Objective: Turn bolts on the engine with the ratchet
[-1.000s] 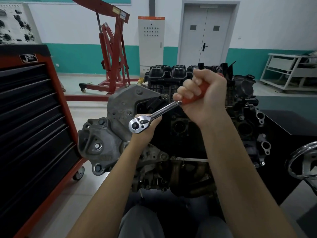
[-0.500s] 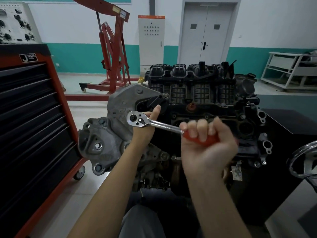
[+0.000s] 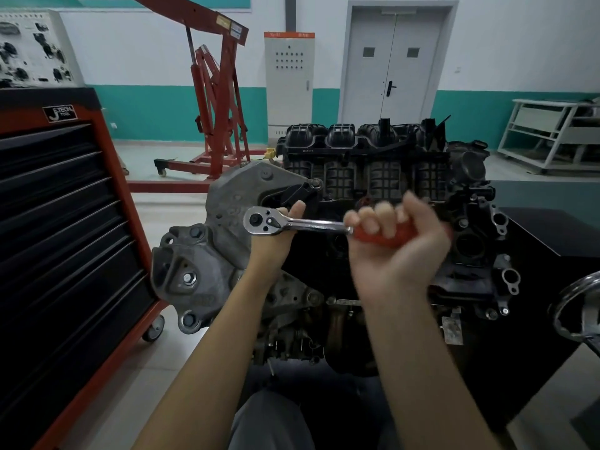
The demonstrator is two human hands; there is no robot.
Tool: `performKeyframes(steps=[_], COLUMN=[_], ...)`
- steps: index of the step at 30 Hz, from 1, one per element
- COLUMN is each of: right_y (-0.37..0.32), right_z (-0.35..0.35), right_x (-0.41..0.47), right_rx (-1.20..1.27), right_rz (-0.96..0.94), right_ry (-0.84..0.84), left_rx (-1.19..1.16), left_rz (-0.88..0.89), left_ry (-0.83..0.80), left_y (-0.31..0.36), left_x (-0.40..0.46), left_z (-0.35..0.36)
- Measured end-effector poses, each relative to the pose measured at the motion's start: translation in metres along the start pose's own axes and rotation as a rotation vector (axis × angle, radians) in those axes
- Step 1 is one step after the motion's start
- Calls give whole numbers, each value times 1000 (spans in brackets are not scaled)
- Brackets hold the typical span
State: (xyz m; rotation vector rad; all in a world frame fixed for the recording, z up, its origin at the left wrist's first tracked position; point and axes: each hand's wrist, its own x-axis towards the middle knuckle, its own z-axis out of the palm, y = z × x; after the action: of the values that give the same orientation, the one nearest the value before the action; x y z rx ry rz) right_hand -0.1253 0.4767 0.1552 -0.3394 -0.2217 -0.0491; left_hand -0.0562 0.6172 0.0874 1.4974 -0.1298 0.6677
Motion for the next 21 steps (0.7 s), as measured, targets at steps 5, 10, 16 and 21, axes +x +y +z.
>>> performKeyframes(steps=[5, 10, 16, 21], right_y=[22, 2, -18, -13], right_z=[-22, -4, 34, 27], right_x=[-41, -13, 46, 40], right_rx=[113, -31, -256, -119], right_rz=[-112, -63, 167, 155], right_ry=[29, -55, -142, -17], left_rx=[89, 89, 56, 1], left_rz=[112, 104, -94, 33], left_ry=[0, -26, -7, -58], left_y=[-7, -14, -23, -13], left_x=[0, 1, -1, -3], left_z=[2, -1, -2, -4])
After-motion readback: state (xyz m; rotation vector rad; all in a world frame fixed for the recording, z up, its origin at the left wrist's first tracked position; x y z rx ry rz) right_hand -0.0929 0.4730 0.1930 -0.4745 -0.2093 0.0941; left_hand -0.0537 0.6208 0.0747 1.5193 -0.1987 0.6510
